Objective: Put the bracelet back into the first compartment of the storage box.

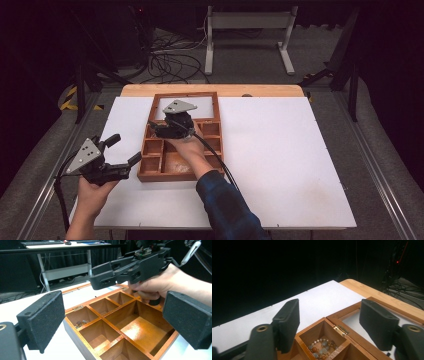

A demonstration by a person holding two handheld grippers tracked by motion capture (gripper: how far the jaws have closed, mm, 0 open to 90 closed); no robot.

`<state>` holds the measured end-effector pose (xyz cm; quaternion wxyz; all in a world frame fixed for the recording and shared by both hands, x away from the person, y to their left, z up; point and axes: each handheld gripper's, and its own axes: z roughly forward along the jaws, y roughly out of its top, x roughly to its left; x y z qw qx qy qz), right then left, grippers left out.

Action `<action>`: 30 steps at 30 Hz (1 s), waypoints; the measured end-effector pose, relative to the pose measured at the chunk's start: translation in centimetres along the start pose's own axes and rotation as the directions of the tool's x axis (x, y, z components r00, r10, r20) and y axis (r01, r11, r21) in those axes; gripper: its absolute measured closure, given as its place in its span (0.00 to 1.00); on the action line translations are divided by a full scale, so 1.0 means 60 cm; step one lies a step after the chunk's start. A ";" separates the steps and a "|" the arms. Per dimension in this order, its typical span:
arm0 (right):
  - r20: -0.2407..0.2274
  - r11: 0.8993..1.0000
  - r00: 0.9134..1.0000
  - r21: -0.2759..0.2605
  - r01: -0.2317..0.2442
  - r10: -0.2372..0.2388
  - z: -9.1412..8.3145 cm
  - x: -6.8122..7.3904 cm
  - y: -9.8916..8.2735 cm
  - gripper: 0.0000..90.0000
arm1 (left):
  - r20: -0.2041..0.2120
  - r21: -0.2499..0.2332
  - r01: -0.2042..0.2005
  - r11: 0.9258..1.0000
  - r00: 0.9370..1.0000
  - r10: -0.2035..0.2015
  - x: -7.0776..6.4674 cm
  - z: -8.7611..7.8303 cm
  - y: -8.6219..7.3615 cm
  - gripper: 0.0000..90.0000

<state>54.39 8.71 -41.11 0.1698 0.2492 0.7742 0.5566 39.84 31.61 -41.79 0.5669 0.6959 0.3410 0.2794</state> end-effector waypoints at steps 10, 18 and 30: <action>0.000 1.000 1.000 -0.011 0.002 -0.002 -0.036 -0.001 0.002 0.23 | -0.005 0.008 -0.009 1.000 1.000 0.009 -0.001 0.000 0.000 0.06; 0.006 0.999 1.000 -0.040 -0.009 0.009 -0.068 -0.006 -0.001 0.16 | -0.004 0.018 -0.014 1.000 1.000 0.014 -0.005 0.004 -0.001 0.06; 0.007 0.998 1.000 -0.057 -0.027 0.028 -0.117 -0.023 -0.006 0.07 | -0.006 0.026 -0.022 0.999 1.000 0.023 -0.007 0.006 -0.002 0.06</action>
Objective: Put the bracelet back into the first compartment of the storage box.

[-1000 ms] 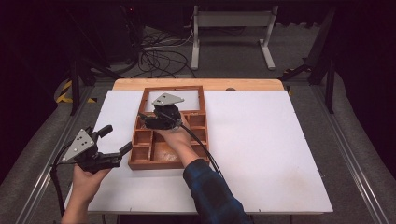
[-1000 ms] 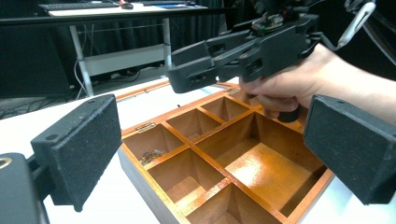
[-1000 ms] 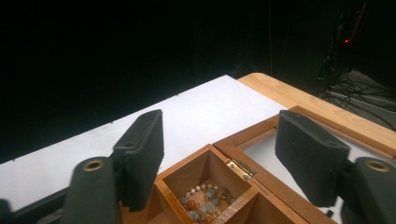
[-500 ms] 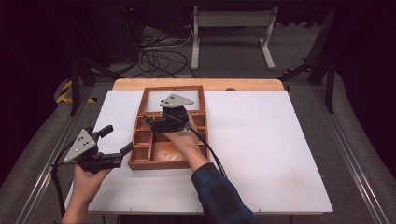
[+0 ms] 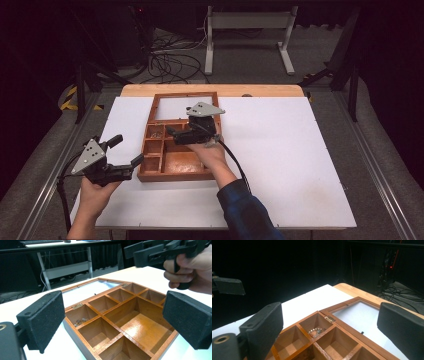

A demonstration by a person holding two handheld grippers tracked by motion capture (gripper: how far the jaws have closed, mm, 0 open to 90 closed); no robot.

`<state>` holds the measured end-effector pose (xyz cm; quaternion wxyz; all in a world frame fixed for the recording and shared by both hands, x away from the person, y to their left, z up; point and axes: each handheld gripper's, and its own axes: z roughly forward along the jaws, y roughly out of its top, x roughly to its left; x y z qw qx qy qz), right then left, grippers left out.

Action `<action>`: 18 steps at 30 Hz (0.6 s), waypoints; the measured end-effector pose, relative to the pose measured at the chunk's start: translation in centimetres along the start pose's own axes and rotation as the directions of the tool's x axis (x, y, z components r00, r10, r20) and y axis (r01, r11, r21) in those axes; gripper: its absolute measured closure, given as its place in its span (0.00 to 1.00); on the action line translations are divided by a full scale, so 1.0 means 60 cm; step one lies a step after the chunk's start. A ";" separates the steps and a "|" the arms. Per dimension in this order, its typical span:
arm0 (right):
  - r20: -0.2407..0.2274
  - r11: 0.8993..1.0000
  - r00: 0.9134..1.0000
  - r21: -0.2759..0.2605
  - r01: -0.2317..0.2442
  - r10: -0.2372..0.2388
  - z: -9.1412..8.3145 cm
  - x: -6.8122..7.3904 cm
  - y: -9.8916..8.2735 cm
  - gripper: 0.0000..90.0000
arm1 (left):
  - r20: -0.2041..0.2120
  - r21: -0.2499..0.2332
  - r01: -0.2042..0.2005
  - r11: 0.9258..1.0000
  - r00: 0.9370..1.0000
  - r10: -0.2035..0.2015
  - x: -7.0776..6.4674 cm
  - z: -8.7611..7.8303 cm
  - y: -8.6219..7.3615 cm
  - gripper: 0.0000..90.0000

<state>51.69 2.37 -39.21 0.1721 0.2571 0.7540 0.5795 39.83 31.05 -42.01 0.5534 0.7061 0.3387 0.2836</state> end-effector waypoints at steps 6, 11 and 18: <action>0.006 1.000 1.000 -0.021 -0.011 0.011 -0.025 -0.009 0.003 0.04 | -0.007 -0.003 -0.001 1.000 1.000 0.001 0.003 -0.002 0.000 0.06; 0.023 0.999 0.999 -0.034 -0.023 0.023 -0.042 -0.017 -0.001 0.02 | -0.004 -0.005 0.000 1.000 1.000 0.000 0.002 -0.001 0.000 0.06; 0.036 0.998 0.999 -0.045 -0.033 0.034 -0.063 -0.026 -0.007 0.00 | -0.004 -0.006 0.005 1.000 1.000 -0.005 0.001 0.000 0.000 0.06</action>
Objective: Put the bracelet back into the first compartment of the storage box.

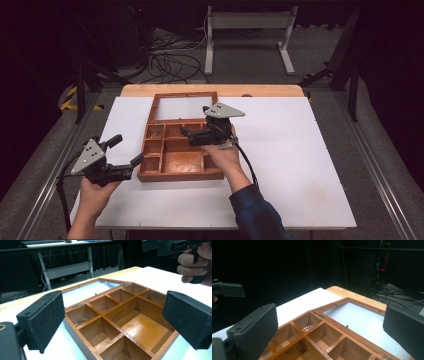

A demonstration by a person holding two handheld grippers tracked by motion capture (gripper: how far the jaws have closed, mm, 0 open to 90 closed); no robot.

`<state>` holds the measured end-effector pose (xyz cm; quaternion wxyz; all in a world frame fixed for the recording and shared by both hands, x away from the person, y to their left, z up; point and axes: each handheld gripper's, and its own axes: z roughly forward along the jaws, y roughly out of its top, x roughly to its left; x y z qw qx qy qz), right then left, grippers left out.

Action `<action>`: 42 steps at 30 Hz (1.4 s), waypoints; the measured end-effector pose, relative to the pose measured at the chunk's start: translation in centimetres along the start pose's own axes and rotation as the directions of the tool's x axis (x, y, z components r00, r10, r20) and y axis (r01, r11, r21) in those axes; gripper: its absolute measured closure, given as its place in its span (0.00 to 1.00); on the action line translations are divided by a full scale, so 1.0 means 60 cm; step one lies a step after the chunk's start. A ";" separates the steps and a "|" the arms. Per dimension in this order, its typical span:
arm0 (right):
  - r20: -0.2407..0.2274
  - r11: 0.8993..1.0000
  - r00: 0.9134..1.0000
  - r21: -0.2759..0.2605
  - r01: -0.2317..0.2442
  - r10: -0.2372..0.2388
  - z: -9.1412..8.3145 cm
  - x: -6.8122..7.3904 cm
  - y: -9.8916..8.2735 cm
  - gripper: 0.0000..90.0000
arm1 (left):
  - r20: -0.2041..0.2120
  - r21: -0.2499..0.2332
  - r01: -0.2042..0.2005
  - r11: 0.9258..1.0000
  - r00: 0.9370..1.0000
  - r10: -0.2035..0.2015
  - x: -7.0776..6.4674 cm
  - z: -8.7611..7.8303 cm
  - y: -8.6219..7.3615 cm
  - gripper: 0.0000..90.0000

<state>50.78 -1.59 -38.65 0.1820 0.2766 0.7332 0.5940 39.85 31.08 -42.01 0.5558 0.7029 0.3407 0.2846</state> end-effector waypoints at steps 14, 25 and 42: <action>0.012 0.998 0.999 -0.044 -0.037 0.038 -0.048 -0.015 -0.021 0.00 | 0.001 0.000 -0.002 1.000 1.000 0.002 0.000 0.000 0.000 0.06; 0.041 0.998 0.999 -0.062 -0.031 0.034 -0.085 -0.029 -0.034 0.00 | 0.004 0.001 0.000 1.000 1.000 0.000 -0.002 0.002 0.001 0.06; 0.074 0.994 0.997 -0.104 -0.023 0.031 -0.138 -0.045 -0.058 0.00 | 0.005 0.000 0.000 1.000 1.000 0.000 -0.002 0.001 0.002 0.06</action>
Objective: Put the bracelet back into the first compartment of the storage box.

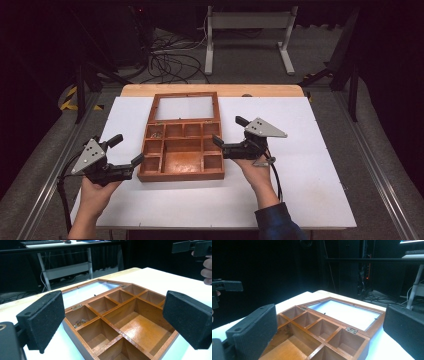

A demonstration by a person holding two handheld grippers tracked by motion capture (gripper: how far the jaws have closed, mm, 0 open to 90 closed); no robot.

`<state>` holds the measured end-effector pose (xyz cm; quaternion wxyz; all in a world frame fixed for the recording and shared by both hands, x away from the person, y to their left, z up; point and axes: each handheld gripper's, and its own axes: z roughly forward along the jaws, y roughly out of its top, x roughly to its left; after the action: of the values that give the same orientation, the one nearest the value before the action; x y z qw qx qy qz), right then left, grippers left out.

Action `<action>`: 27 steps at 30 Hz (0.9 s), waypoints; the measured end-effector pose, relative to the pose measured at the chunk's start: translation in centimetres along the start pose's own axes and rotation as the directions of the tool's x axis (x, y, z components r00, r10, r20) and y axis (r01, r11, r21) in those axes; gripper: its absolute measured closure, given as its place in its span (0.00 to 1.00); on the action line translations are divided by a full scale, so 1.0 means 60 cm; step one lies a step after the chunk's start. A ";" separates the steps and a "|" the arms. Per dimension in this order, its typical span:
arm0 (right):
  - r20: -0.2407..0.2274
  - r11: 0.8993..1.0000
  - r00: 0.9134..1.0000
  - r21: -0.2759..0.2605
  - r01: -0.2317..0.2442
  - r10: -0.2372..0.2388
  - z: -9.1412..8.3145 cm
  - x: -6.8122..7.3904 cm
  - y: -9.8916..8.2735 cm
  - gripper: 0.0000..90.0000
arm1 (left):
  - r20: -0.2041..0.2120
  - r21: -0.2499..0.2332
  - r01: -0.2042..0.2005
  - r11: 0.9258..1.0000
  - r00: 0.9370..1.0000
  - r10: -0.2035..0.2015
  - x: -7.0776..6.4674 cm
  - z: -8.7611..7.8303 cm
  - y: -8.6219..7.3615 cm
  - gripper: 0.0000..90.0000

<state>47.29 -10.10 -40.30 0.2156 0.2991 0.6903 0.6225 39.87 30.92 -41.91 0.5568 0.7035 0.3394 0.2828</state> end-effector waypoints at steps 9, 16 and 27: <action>0.024 1.000 1.000 -0.012 -0.002 0.003 -0.029 -0.014 -0.011 0.00 | 0.001 -0.001 0.001 1.000 1.000 -0.001 -0.001 0.000 0.001 0.06; 0.036 1.000 0.999 -0.018 -0.004 0.005 -0.045 -0.022 -0.017 0.00 | 0.002 -0.005 0.003 1.000 1.000 -0.003 -0.002 0.001 0.000 0.06; 0.054 1.000 0.998 -0.027 -0.009 0.011 -0.066 -0.033 -0.029 0.00 | 0.002 -0.003 0.003 1.000 1.000 -0.003 -0.002 0.002 -0.001 0.06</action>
<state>45.84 -14.41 -41.66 0.2352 0.3164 0.6741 0.6246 39.88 30.80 -41.97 0.5585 0.7024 0.3394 0.2820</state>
